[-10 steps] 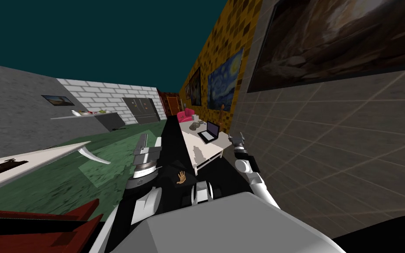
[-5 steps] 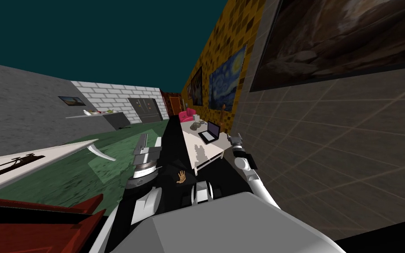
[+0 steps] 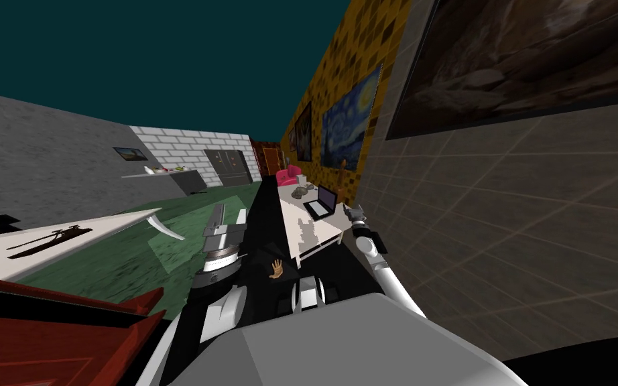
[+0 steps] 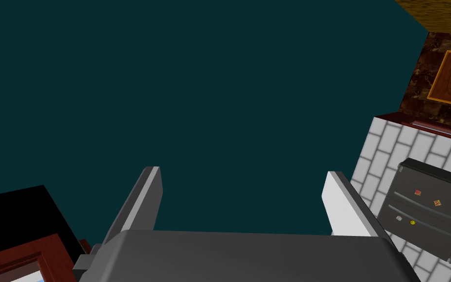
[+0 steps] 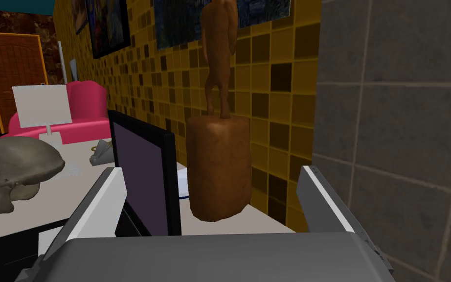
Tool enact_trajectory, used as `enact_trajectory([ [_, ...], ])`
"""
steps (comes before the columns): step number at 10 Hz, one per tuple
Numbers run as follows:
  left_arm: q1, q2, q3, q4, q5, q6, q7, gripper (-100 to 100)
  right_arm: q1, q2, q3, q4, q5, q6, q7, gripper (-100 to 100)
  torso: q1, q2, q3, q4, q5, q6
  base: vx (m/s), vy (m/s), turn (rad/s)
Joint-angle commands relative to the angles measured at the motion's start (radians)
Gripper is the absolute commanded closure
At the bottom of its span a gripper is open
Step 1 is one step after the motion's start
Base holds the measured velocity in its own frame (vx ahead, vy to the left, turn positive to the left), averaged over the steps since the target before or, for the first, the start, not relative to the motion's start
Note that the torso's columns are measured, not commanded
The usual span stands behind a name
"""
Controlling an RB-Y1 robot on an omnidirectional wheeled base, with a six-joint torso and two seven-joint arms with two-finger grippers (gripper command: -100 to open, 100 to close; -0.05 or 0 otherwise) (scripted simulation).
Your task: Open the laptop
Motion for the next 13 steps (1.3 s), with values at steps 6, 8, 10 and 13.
enact_trajectory([
  [6,0.000,0.000,0.000,0.000,0.000,0.000,0.000,0,-0.091,0.002,0.013,0.105,-0.194,0.097,-0.101,-100,0.000,0.000,0.000,0.000,0.000,0.000,0.014,-0.079,0.063],
  [8,0.000,0.000,0.000,0.000,0.000,0.000,0.000,0,-0.114,0.002,0.020,0.135,-0.239,0.121,-0.127,-100,0.001,0.000,0.000,0.000,0.000,0.000,0.023,-0.069,0.062],
  [10,0.000,0.000,0.000,0.000,0.000,0.000,0.000,0,-0.158,0.000,0.037,0.190,-0.310,0.169,-0.175,-100,0.000,0.001,0.000,0.000,0.000,0.000,0.025,-0.108,0.080],
  [13,0.000,0.000,0.000,0.000,0.000,0.000,0.000,0,-0.199,-0.003,0.055,0.247,-0.388,0.213,-0.217,-100,0.002,0.001,0.001,0.000,0.000,0.000,0.019,-0.115,0.060],
])
